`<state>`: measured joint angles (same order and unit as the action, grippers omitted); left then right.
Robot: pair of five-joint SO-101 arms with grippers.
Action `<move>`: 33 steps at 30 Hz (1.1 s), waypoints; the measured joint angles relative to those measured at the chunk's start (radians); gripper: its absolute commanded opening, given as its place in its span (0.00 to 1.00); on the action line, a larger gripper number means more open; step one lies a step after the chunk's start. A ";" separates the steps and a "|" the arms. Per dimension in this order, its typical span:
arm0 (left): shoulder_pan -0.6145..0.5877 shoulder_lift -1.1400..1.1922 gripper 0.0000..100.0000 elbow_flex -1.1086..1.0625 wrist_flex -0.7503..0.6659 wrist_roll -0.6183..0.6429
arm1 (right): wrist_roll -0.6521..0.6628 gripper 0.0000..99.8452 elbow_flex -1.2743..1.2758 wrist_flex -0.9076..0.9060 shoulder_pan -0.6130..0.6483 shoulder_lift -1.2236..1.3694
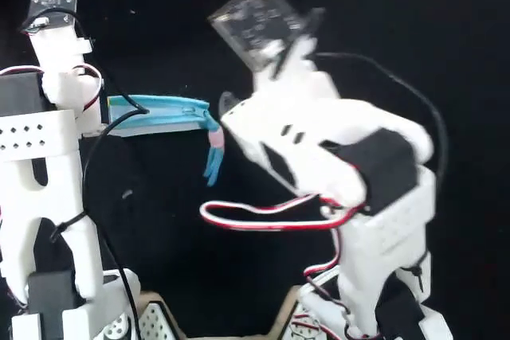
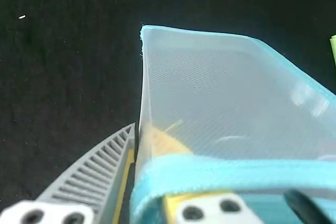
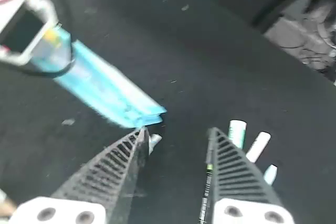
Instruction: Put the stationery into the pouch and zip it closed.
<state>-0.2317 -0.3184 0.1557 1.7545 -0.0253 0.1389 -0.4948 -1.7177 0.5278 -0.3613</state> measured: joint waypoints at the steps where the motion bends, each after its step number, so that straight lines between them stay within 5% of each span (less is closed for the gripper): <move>1: 0.000 0.000 0.03 -0.002 0.000 0.000 | -0.002 0.11 -0.003 0.000 -0.032 -0.002; 8: -0.003 -0.017 0.03 -0.061 -0.015 0.000 | -0.005 0.10 0.247 0.077 -0.288 0.000; 16: 0.029 -0.020 0.03 -0.081 -0.018 -0.002 | 0.049 0.10 0.790 0.448 -0.450 0.002; 25: 0.038 -0.020 0.03 -0.127 -0.018 -0.002 | 0.068 0.10 1.023 0.690 -0.460 0.006; 33: 0.046 -0.021 0.03 -0.169 -0.026 -0.002 | 0.072 0.10 0.930 0.825 -0.437 0.275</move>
<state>-0.1857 -0.3399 -0.0130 1.7285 -0.0269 0.2110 0.4350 -0.8922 0.0905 -0.0867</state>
